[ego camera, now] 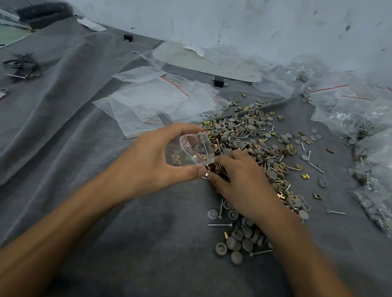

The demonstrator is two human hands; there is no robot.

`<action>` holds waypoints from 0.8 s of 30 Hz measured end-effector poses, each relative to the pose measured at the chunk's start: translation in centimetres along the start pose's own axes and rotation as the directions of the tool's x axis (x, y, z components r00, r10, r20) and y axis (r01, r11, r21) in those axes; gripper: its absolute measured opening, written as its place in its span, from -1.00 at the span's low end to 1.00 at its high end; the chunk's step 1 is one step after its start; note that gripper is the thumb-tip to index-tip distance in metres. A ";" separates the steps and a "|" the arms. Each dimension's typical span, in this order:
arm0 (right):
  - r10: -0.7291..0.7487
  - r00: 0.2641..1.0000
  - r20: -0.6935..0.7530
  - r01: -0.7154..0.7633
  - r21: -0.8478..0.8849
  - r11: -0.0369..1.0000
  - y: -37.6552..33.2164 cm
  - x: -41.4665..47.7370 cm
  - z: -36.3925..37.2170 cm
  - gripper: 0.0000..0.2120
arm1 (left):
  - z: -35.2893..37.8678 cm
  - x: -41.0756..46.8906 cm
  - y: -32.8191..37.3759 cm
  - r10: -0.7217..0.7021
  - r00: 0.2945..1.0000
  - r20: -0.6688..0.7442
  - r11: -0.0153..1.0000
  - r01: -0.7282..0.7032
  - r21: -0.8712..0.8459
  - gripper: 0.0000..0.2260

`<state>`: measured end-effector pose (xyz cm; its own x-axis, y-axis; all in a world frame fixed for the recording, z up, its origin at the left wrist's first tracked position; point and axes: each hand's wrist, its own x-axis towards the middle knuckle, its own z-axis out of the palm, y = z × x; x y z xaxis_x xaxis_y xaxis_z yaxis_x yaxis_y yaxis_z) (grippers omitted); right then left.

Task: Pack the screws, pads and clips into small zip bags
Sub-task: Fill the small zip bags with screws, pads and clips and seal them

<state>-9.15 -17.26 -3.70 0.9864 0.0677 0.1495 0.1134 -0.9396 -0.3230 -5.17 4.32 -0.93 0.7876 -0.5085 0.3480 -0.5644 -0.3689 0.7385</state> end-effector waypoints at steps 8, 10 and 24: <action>-0.062 0.997 0.039 0.062 -0.006 0.998 -0.6 -0.4 -0.3 -0.78 | 0.0 0.1 0.0 0.007 1.000 0.002 1.000 -0.007 0.007 -0.48; -0.069 0.997 0.037 0.069 0.001 0.998 -0.6 -0.5 -0.4 -0.82 | 0.0 0.1 -0.1 0.011 1.000 0.004 1.000 -0.011 0.004 -0.46; -0.132 0.988 0.083 0.124 0.098 0.987 -1.5 -1.2 -0.3 -0.95 | 0.0 0.1 -0.3 0.003 1.000 0.015 1.000 -0.003 0.021 -0.40</action>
<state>-10.57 -16.03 -3.09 0.9693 0.2187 0.1128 0.2457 -0.8864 -0.3924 -4.87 4.38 -1.09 0.7823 -0.5212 0.3412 -0.5719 -0.3838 0.7250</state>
